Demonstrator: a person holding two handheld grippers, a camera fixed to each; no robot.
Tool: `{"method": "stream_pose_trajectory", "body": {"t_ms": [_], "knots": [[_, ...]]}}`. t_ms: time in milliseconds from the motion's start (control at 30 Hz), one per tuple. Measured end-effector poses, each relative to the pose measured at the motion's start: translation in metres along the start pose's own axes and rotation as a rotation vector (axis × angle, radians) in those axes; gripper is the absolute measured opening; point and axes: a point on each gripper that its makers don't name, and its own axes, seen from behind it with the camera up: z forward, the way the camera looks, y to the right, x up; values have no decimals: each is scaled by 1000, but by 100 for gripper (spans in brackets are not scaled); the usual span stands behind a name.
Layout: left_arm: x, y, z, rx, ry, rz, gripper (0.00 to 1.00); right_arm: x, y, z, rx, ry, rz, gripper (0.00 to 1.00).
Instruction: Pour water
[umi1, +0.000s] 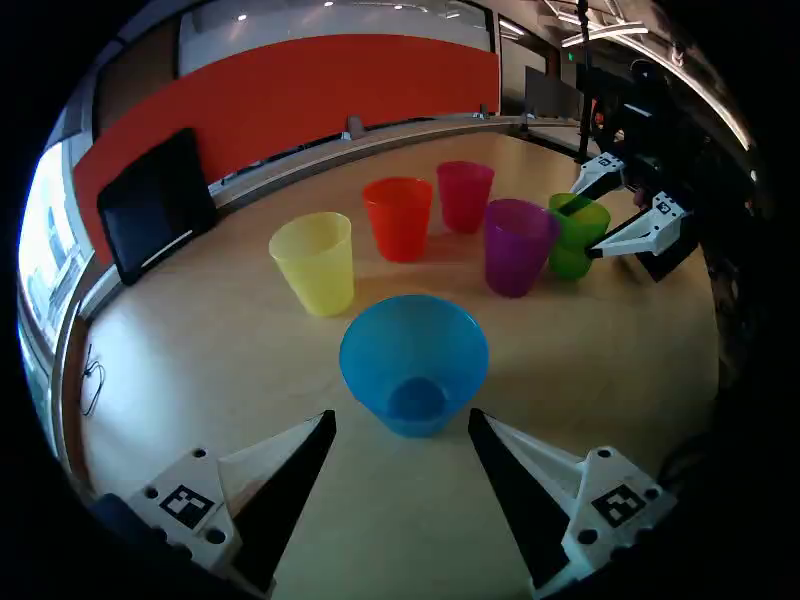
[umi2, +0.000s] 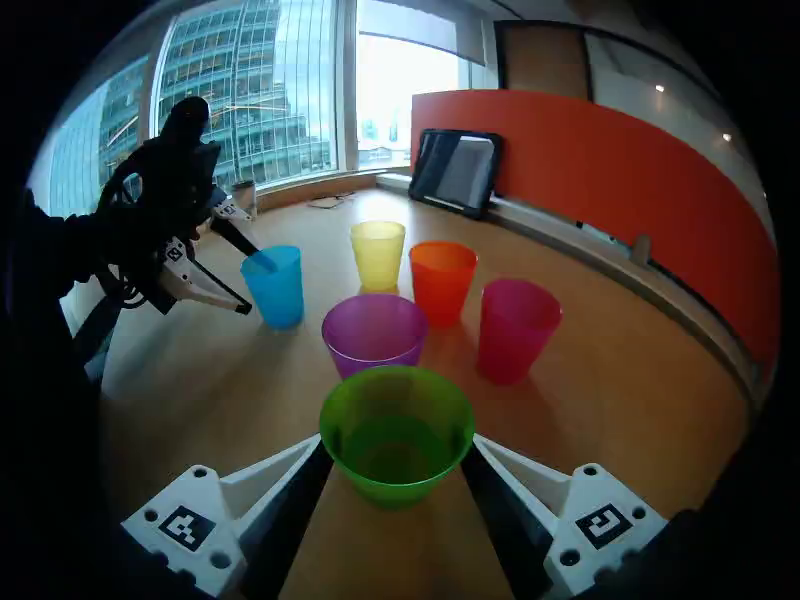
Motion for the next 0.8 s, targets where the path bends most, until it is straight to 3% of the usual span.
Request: {"method": "stream_pose_trajectory", "body": {"t_ms": [533,800], "knots": [[-5,5,-5,-7,-8,10,99,-8,3,0,-26,-6,-18,90],[-3,6,-9,-7,-2,11,99,-12,4,-4,-39,-19,-9,100]]}}
